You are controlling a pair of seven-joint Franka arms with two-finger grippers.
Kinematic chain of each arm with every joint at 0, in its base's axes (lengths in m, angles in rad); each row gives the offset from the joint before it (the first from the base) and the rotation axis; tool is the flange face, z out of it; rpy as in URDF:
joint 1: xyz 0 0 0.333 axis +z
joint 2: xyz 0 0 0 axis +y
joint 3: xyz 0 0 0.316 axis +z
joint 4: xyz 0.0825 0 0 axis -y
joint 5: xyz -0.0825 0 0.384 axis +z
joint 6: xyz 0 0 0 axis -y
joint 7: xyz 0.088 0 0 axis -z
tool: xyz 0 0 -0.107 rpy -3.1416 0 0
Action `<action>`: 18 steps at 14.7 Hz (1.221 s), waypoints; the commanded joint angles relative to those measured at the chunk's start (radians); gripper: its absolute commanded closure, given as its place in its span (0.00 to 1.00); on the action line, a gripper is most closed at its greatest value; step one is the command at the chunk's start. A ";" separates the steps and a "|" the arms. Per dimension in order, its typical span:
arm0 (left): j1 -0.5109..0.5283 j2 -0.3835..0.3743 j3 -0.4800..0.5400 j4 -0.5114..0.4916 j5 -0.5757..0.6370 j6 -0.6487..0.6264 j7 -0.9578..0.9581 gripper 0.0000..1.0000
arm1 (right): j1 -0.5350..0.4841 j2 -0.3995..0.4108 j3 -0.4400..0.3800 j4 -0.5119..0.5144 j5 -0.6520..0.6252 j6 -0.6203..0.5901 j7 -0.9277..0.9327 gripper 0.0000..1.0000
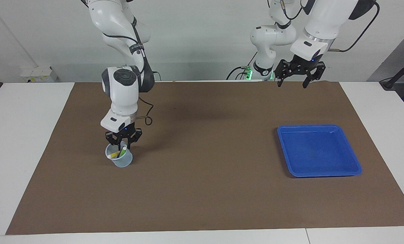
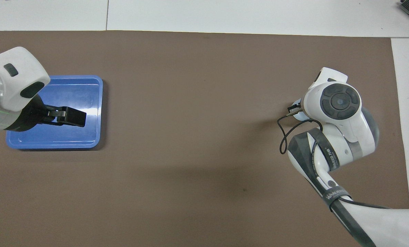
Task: Right arm passes pens to left for tray arrangement
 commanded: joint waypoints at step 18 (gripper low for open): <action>0.006 -0.027 0.000 -0.027 -0.007 -0.004 0.008 0.00 | -0.007 0.012 0.008 0.032 0.022 -0.046 -0.002 0.71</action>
